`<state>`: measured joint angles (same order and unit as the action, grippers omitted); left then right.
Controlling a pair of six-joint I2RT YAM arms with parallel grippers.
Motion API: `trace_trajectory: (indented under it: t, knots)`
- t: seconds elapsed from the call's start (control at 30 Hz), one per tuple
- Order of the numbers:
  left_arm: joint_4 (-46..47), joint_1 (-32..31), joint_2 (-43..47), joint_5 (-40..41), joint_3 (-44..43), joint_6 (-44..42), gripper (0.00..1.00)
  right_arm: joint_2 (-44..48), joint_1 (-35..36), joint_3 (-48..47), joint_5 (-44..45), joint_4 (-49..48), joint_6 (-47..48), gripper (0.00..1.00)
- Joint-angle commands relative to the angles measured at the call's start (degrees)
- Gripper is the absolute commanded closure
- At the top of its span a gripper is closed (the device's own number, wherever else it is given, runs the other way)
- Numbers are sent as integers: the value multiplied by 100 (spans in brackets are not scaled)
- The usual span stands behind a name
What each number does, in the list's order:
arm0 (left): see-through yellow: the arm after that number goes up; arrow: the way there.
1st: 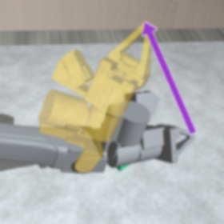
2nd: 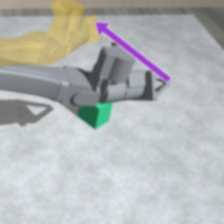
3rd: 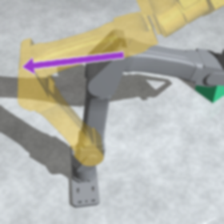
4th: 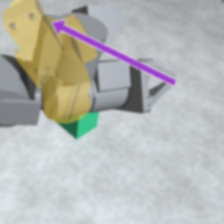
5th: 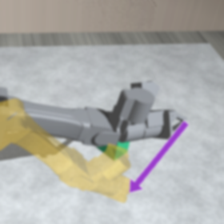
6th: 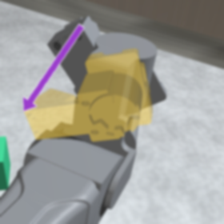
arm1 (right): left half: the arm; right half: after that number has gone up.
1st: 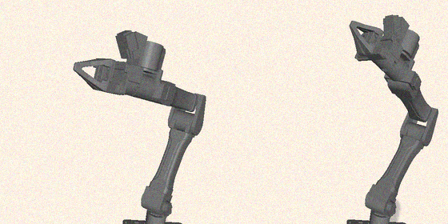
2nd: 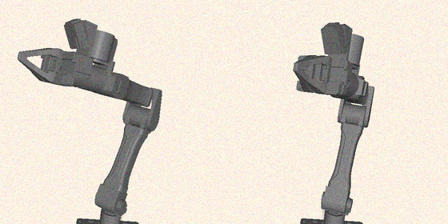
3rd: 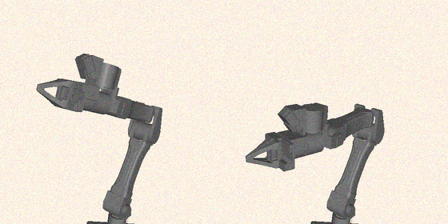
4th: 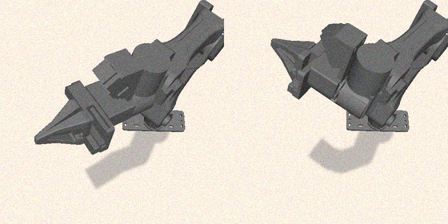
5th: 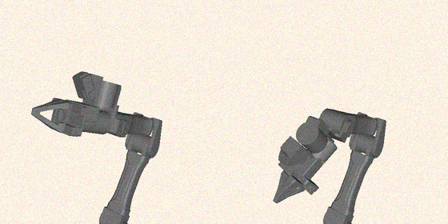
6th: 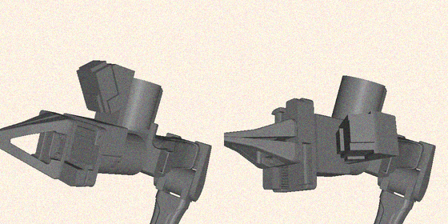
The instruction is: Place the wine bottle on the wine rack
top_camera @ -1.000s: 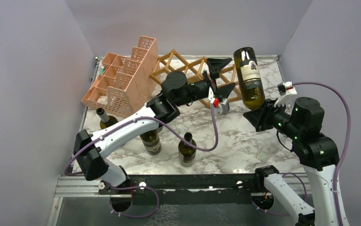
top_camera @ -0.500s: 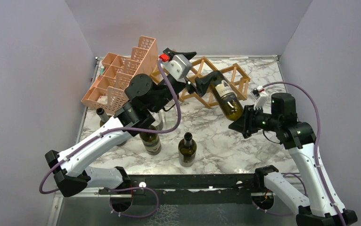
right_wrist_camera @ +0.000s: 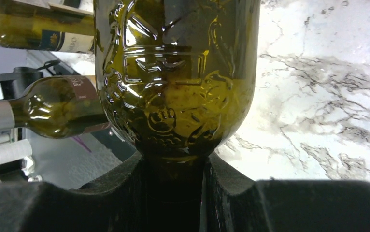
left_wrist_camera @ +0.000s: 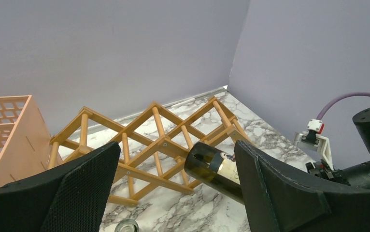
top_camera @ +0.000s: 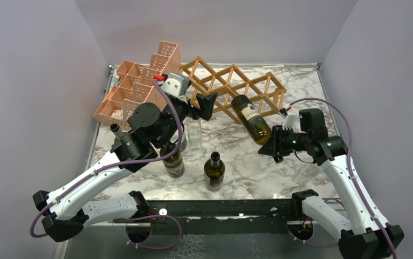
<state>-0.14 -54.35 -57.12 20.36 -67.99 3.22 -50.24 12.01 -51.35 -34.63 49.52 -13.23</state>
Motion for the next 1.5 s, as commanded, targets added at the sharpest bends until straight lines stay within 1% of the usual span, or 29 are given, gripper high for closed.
trace_trajectory:
  t: [0.0, 0.13, 0.23, 0.4, 0.6, 0.73, 1.07, 1.23, 1.47]
  knots:
    - [-178, -11, -10, 325, 41, -2, 6, 47, 2, -156, 571, -662, 109, 99]
    - [-264, -13, -92, 350, 57, -62, 5, 11, -2, -191, 1220, -779, -103, 99]
    - [-262, -14, -115, 375, 100, -103, 4, -94, 2, -251, 1456, -941, -264, 99]
    - [-278, -7, -141, 446, 106, -223, 4, -233, -3, -302, 1245, -1031, -252, 99]
    - [-243, -12, -165, 546, 153, -321, 3, -363, 0, -69, 1057, -916, -141, 99]
    - [-327, -12, -252, 632, 103, -322, 3, -525, 14, 75, 1172, -929, -156, 99]
    - [-356, -12, -226, 681, 165, -298, 3, -664, 72, 11, 1106, -903, -33, 99]
    - [-350, -14, -232, 683, 168, -296, 3, -760, 73, 105, 1199, -1067, -68, 99]
    - [-359, -8, -216, 678, 176, -291, 3, -1044, 73, 101, 1354, -1536, -258, 99]
